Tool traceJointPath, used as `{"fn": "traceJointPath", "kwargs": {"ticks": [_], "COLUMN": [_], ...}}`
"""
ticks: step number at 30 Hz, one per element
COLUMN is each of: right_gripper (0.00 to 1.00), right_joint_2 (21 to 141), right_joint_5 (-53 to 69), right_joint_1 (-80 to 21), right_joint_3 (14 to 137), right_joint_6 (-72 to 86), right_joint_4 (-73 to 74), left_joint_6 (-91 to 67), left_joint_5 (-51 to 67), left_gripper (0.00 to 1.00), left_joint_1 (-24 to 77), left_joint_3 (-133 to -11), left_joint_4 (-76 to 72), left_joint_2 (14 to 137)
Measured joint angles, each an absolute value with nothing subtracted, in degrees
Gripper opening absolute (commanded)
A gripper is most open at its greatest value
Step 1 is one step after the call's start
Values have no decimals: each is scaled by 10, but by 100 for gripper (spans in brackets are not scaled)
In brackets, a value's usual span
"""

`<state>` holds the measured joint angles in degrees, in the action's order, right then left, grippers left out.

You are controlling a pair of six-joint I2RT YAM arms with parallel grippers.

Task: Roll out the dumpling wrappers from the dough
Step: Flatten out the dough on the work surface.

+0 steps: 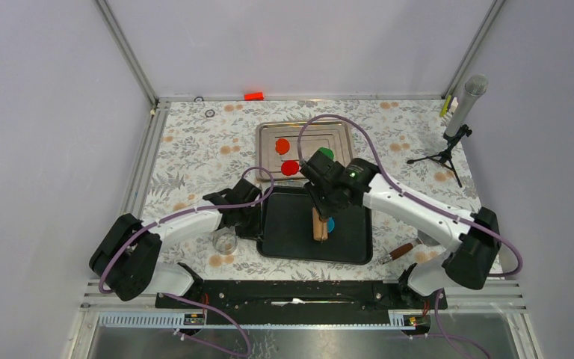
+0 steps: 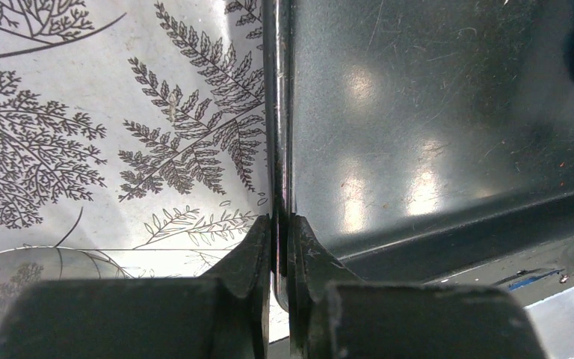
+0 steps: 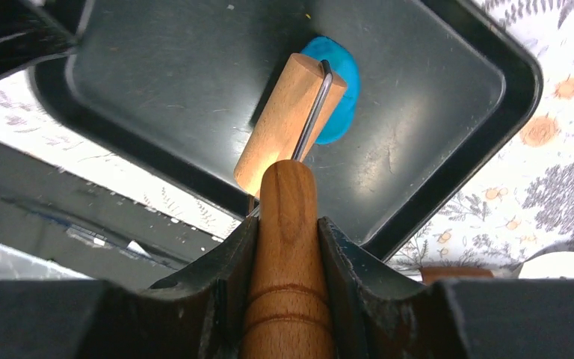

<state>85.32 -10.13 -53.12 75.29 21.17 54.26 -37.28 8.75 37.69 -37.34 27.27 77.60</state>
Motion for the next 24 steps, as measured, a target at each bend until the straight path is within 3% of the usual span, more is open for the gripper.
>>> {"fn": "traceJointPath", "kwargs": {"ticks": [4,13,24], "right_gripper": [0,0,0], "right_joint_2": [825,802,840], "right_joint_5": [-89,-261,-237], "right_joint_1": [-531,-529,-529], "right_joint_3": [783,697,664], "right_joint_6": [160,49,29], "right_joint_4": [545,517,486], "left_joint_6": [-373,-376,-380], "left_joint_5": [87,82,75], "left_gripper": [0,0,0], "left_joint_1": [378,378,379], "left_joint_3": [-373,-373,-373], "left_joint_4": [273,272,273], "left_joint_2": [776,776,770]}}
